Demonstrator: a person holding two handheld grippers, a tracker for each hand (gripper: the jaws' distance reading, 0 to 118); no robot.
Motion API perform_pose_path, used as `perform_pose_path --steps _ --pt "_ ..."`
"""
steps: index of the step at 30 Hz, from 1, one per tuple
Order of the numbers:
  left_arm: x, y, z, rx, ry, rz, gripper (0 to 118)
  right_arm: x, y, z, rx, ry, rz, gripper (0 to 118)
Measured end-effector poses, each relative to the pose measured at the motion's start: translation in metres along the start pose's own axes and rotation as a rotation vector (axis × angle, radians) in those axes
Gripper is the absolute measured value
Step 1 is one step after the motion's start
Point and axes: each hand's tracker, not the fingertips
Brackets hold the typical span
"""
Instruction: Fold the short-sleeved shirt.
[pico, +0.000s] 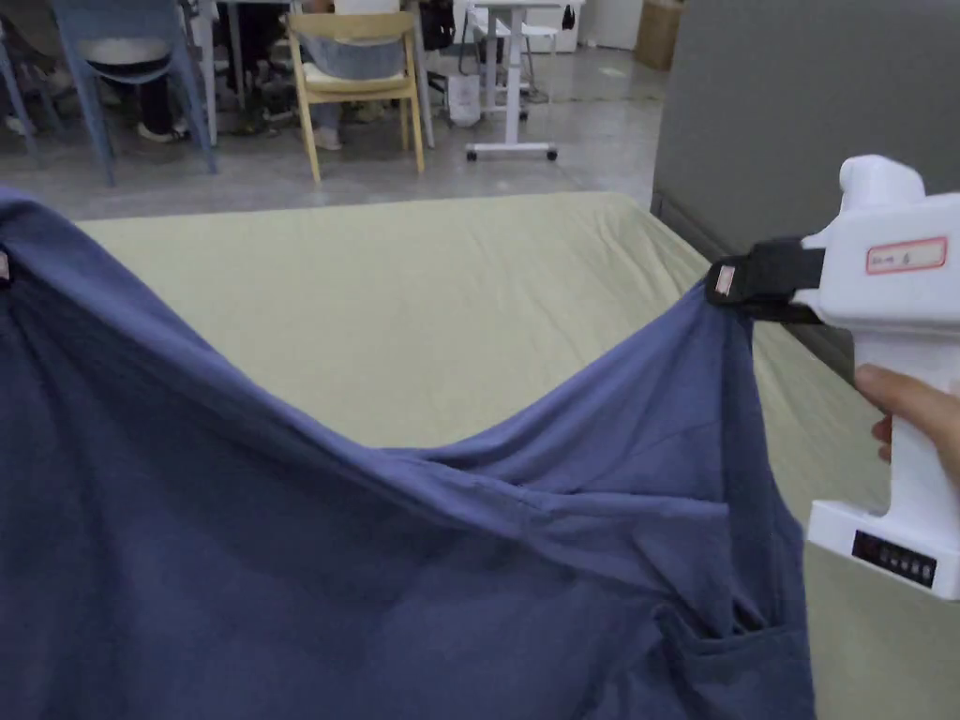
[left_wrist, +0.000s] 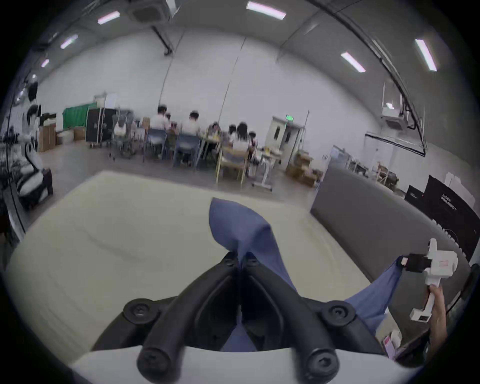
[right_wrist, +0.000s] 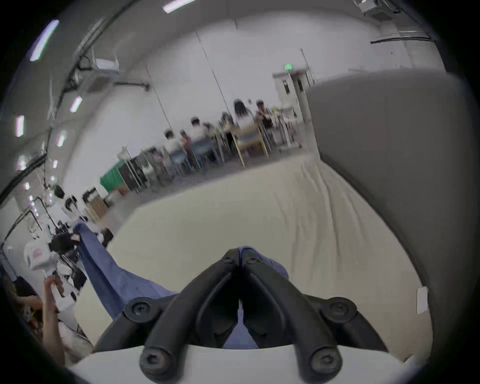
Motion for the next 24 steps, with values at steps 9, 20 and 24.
perform_pose_path --steps 9,20,24 --pt "0.013 0.199 0.015 0.230 0.147 -0.087 0 -0.082 0.218 0.024 0.298 0.011 0.036 4" --pt "-0.042 0.194 -0.052 0.268 0.304 -0.036 0 -0.082 0.244 -0.056 0.334 -0.041 -0.006 4" --pt "-0.069 0.113 -0.099 0.166 0.235 0.031 0 -0.054 0.180 -0.118 0.198 -0.074 0.049 4"
